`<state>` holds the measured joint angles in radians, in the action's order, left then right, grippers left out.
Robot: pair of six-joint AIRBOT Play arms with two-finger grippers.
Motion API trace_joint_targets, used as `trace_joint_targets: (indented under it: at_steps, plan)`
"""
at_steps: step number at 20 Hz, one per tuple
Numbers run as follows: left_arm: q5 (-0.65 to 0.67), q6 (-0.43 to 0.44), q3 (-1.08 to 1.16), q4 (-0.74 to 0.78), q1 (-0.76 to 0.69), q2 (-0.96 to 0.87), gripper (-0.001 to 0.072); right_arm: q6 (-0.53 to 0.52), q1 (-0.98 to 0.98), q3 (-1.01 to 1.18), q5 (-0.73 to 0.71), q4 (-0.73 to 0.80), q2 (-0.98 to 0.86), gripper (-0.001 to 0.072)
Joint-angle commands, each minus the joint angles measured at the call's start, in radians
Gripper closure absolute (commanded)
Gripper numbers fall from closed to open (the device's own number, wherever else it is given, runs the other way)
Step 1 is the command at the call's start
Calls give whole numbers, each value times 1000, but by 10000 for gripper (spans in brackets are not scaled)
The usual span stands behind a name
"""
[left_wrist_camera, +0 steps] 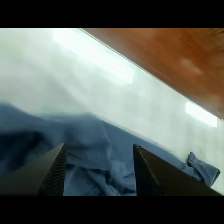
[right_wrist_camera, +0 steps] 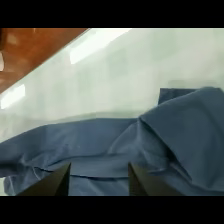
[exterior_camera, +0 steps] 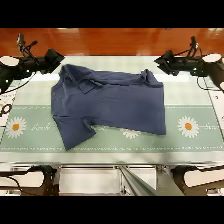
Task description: Fold the shirts.
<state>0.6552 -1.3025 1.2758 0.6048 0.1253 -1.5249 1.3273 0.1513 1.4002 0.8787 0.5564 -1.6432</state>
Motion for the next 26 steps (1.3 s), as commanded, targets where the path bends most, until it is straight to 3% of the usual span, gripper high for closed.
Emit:
trace_joint_targets:
  at_steps: [1,4,7,11,14,21,26]
  plan:
    - [201,1,93,-2,119,-26,201,-4,136,114,299,10,-29,295]
    - [567,0,162,40,361,-22,201,-3,322,112,535,192,67,296]
    - [793,26,61,101,547,13,201,3,448,-102,502,428,249,296]
    - [737,129,-334,99,661,136,201,-60,549,-595,343,333,470,296]
    - [671,200,-512,98,657,138,201,-96,557,-787,309,297,594,296]
    - [535,202,-562,103,569,121,202,-101,557,-837,348,280,658,296]
    - [454,198,-560,102,401,75,202,-102,557,-837,375,233,658,296]
